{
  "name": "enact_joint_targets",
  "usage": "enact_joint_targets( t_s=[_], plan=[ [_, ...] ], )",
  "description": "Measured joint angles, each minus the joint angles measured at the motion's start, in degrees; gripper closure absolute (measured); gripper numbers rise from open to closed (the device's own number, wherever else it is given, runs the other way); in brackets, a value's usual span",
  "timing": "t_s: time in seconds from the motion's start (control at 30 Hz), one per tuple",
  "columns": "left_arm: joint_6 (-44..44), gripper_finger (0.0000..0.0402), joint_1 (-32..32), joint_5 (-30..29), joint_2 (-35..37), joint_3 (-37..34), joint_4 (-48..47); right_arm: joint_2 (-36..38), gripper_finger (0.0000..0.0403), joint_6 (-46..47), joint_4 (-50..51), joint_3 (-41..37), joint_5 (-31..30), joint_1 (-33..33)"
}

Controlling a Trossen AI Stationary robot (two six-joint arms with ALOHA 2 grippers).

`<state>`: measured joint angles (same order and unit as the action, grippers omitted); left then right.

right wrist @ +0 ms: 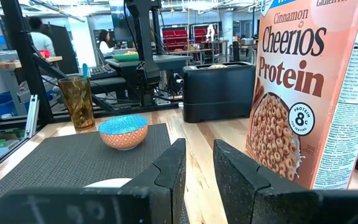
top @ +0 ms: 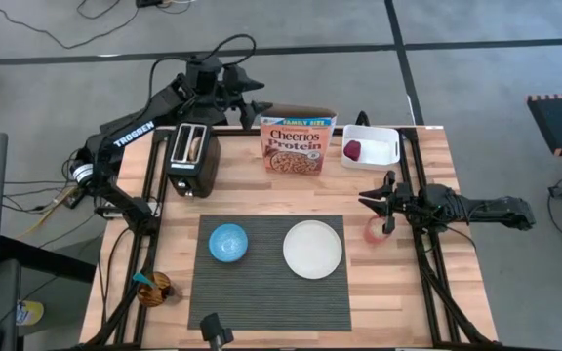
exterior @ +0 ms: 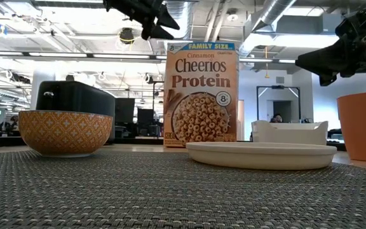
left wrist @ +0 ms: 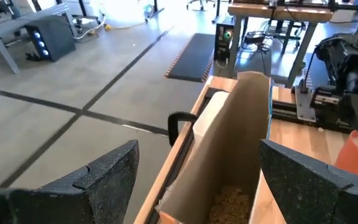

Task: Arrange a breakfast setting
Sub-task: Pour the cereal into the blue bowl

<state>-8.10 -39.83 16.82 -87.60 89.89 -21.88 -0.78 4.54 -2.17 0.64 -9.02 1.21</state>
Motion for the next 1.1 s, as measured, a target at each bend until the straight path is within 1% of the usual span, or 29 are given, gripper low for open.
enact_joint_targets(
  t_s=[0.13, 0.3, 0.4, 0.53, 0.7, 0.8, 0.9, 1.03, 1.1],
  plan=[
    [-1.8, 0.0088, -0.3, -0.8, 0.0, 3.3, -7.0, 0.0, 0.0291, 0.0, 0.0, 0.0, 0.0, 0.0],
    [-1.6, 0.0085, -0.3, -4.2, 0.0, 5.7, -10.9, 0.0, 0.0291, 0.0, 0.0, 0.0, 0.0, 0.0],
    [-2.3, 0.0075, -0.3, -5.3, 0.0, 6.5, -13.4, 0.0, 0.0291, 0.0, 0.0, 0.0, 0.0, 0.0],
    [-1.9, 0.0051, -0.3, -5.8, 0.0, 6.4, -15.9, 0.0, 0.0291, 0.0, 0.0, 0.0, 0.0, 0.0],
    [-2.1, 0.0018, 0.9, -11.3, 0.0, 6.4, -15.8, 0.0, 0.0291, 0.0, 0.0, 0.0, 0.0, 0.0],
    [-3.3, 0.0005, 2.1, -12.0, 0.0, 6.4, -15.9, 0.0, 0.0291, 0.0, 0.0, 0.0, 0.0, 0.0],
    [-3.7, 0.0003, 2.9, -14.4, 0.0, 6.4, -16.2, 0.0, 0.0291, 0.0, 0.0, 0.0, 0.0, 0.0],
    [-1.2, 0.0004, 4.3, -22.0, 0.0, 6.4, -16.8, 0.0, 0.0291, 0.0, 0.0, 0.0, 0.0, 0.0],
    [-1.4, 0.0004, 4.5, -22.6, 0.7, 6.4, -17.6, 0.0, 0.0291, 0.0, 0.0, 0.0, 0.0, 0.0]
  ],
)
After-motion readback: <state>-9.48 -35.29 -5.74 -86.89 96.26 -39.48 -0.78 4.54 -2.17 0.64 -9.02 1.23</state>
